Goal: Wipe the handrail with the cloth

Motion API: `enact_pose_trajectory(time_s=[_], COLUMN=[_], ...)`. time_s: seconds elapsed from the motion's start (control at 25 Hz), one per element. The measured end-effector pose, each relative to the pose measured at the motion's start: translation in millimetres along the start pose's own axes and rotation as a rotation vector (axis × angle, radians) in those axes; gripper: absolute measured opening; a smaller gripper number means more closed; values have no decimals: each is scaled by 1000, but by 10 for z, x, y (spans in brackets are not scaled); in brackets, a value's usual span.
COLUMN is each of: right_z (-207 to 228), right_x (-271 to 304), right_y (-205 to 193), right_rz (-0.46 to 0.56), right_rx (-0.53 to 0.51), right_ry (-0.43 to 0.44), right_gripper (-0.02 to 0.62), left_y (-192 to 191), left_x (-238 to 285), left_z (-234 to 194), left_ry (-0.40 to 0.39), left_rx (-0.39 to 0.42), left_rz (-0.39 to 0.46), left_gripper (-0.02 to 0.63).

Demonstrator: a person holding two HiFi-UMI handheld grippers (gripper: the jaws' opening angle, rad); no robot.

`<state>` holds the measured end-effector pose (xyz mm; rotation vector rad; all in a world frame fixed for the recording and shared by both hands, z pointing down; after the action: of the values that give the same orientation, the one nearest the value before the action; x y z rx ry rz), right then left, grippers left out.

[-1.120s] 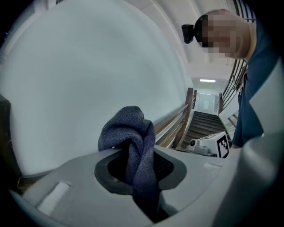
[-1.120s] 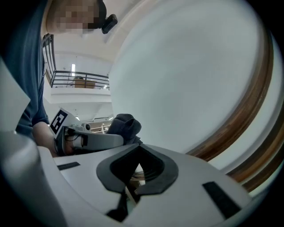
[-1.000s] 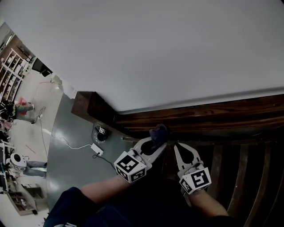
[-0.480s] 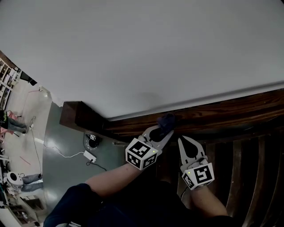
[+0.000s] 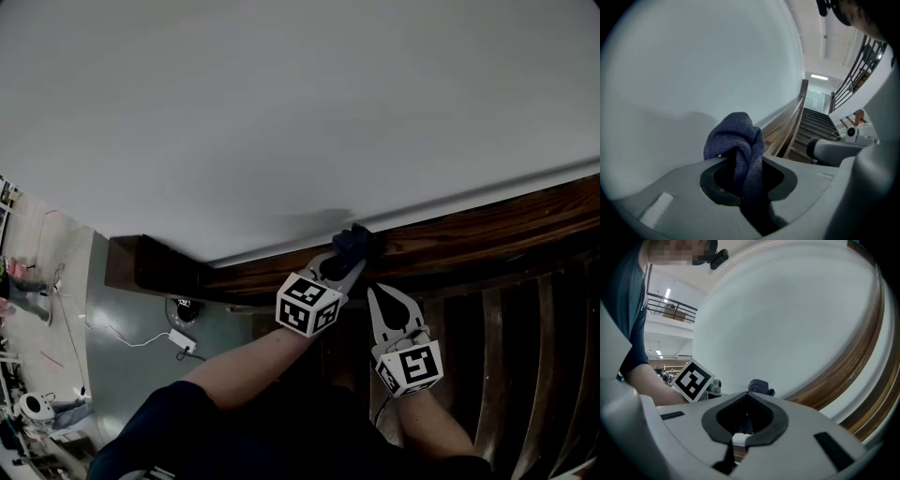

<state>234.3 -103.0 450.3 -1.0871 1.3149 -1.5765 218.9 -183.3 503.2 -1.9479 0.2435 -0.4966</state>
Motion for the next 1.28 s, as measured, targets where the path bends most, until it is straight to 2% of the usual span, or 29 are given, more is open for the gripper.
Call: enact_pose_trajectory(time_s=[0.24,0.48,0.88,1.28], right_z=[68,62,-171,-663], right_x=[148,174,395,725], right_y=[-98,-201,-486,-744], right_rz=[-26,-53,-134,-208], right_rx=[9,28,45,39], right_ry=[18,43,94,161], right_gripper=[8,8,9,8], left_y=[-84,-105,-400,-777], left_x=[172,164,-214,-687], left_z=[-196,-246,-828,-1429], left_ry=[11,5,90,159], left_rx=[-28,-69,-138,-204], left_rz=[-53,-41,-16,22], left_gripper=[83,83,83,83])
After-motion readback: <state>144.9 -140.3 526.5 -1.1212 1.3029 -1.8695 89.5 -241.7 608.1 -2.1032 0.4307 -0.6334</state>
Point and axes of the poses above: the fingertips, and each gripper's own axes: x forward along the fingers, z to its right, y out of its top, the point moved 2 cm from there along -x, backward along the fingers, and after that the axes turned 3 degrees about z, right-handed, at the moved point
